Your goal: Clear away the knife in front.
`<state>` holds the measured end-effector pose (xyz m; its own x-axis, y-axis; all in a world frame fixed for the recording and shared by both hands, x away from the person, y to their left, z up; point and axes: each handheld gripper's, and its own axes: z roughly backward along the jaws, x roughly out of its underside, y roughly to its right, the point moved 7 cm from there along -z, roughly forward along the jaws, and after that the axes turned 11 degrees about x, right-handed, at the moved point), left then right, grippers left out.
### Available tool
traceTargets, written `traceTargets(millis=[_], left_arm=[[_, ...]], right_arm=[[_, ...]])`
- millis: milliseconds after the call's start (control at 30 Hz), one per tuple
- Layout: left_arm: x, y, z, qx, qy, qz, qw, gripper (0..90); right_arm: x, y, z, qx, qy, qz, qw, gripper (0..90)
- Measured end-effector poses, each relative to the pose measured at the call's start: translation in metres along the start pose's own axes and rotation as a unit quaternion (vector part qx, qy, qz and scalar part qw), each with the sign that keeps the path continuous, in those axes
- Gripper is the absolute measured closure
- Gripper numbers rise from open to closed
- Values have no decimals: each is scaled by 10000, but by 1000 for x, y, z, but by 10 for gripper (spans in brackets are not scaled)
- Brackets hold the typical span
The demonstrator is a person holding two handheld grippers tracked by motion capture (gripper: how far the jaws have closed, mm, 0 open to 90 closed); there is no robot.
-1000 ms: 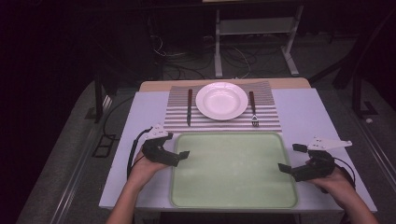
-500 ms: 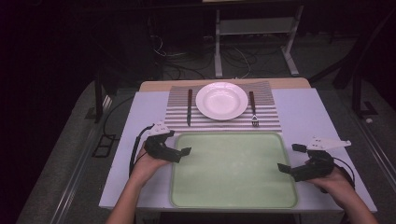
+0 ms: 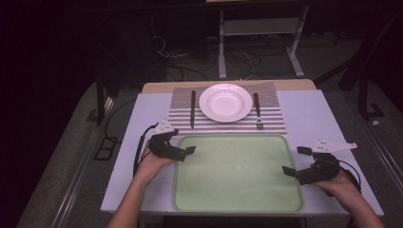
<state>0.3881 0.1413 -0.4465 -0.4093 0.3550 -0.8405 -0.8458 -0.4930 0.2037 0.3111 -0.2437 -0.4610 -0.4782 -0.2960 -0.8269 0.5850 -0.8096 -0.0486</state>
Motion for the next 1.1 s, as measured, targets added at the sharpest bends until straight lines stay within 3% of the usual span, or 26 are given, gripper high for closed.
traceTargets(millis=[500, 1100], left_arm=[[-5, -13, -6, -92, -12, 29, 10000, 1], [-12, -35, -16, -277, -39, 51, 9996, 73]], right_arm=[[1, -1, -1, -16, -26, 20, 10000, 0], [1, 0, -1, 6, -19, 2, 10000, 0]])
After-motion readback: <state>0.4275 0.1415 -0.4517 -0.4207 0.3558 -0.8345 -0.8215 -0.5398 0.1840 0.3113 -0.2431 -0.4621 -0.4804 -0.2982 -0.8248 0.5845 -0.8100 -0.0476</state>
